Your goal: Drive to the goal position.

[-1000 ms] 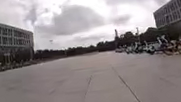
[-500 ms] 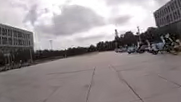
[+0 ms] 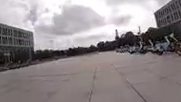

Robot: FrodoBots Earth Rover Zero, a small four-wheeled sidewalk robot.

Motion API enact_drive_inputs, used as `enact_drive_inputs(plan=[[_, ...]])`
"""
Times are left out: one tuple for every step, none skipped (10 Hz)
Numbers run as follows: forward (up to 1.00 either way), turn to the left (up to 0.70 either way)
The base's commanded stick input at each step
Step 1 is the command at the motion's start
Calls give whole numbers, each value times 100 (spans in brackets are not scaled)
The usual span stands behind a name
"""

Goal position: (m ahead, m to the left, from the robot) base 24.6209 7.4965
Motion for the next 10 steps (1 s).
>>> enact_drive_inputs(plan=[[70,0],[70,0],[70,0],[70,0],[70,0],[70,0],[70,0],[70,0],[70,0],[70,0]])
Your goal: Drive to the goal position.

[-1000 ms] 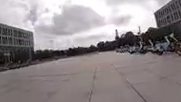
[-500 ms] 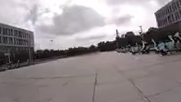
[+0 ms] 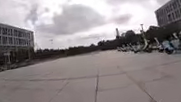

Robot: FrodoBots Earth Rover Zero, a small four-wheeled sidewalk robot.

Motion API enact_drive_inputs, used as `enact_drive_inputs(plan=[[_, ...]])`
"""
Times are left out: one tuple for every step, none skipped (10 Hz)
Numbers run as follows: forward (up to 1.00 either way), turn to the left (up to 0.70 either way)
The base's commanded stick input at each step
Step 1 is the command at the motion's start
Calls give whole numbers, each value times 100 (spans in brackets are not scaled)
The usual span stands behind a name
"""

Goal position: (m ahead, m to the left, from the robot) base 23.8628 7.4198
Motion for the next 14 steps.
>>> enact_drive_inputs(plan=[[70,0],[70,0],[70,0],[70,0],[70,0],[70,0],[70,0],[70,0],[70,0],[70,0],[70,0],[70,0],[70,0],[70,0]])
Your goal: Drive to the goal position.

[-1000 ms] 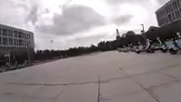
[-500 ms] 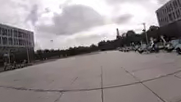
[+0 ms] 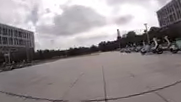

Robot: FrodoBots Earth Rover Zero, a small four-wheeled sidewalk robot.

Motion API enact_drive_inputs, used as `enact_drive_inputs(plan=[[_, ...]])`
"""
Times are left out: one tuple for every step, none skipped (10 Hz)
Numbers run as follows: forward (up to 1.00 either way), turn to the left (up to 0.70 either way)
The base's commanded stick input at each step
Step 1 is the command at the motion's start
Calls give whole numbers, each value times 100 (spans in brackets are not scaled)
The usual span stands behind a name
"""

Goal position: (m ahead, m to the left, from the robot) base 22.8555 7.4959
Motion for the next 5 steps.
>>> enact_drive_inputs(plan=[[70,0],[70,0],[70,0],[70,0],[70,0]])
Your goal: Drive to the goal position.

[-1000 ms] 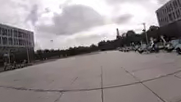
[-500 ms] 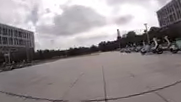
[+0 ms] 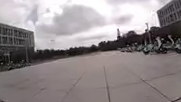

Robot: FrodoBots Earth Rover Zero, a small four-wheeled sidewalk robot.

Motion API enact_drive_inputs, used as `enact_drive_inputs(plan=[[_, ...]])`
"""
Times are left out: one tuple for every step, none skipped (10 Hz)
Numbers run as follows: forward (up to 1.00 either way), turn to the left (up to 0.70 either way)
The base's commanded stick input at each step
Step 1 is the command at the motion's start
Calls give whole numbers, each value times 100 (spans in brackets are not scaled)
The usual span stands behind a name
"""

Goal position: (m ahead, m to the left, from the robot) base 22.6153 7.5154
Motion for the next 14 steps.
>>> enact_drive_inputs(plan=[[70,0],[70,0],[70,0],[70,0],[70,0],[70,0],[70,0],[70,0],[70,0],[70,0],[70,0],[70,0],[70,0],[70,0]])
